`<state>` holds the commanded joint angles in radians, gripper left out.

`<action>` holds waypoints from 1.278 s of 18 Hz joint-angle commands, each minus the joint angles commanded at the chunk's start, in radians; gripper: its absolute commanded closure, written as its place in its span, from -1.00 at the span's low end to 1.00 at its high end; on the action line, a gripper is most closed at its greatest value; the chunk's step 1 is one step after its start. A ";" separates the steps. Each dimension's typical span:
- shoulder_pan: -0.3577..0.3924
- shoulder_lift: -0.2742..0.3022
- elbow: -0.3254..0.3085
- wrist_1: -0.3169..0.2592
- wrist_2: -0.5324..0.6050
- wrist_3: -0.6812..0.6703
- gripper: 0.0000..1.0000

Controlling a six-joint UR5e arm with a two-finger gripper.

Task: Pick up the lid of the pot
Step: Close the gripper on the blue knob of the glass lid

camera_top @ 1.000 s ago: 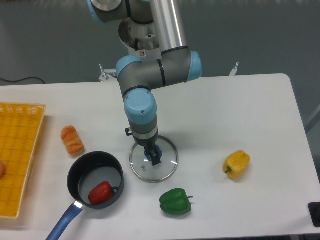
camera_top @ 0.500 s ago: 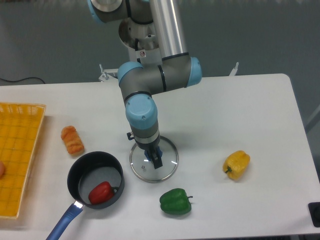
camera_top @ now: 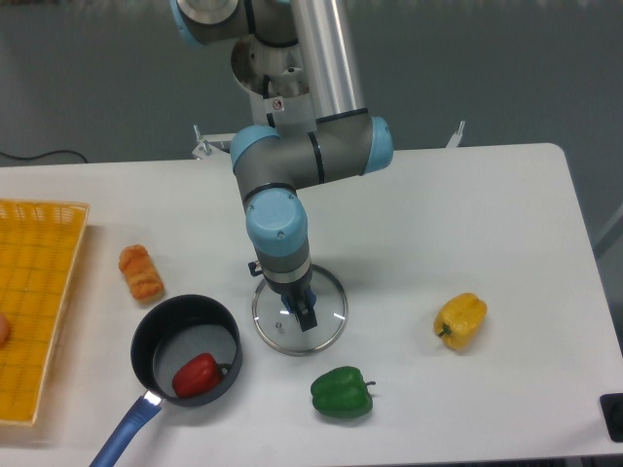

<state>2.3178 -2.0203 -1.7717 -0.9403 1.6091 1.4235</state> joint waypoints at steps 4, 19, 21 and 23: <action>0.000 0.000 -0.005 0.000 0.000 0.002 -0.76; 0.003 0.005 -0.003 0.000 0.000 -0.002 -0.25; 0.003 0.008 -0.003 0.000 0.000 0.000 -0.25; 0.005 0.009 -0.003 0.000 0.000 0.000 -0.25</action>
<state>2.3224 -2.0110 -1.7748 -0.9403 1.6091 1.4235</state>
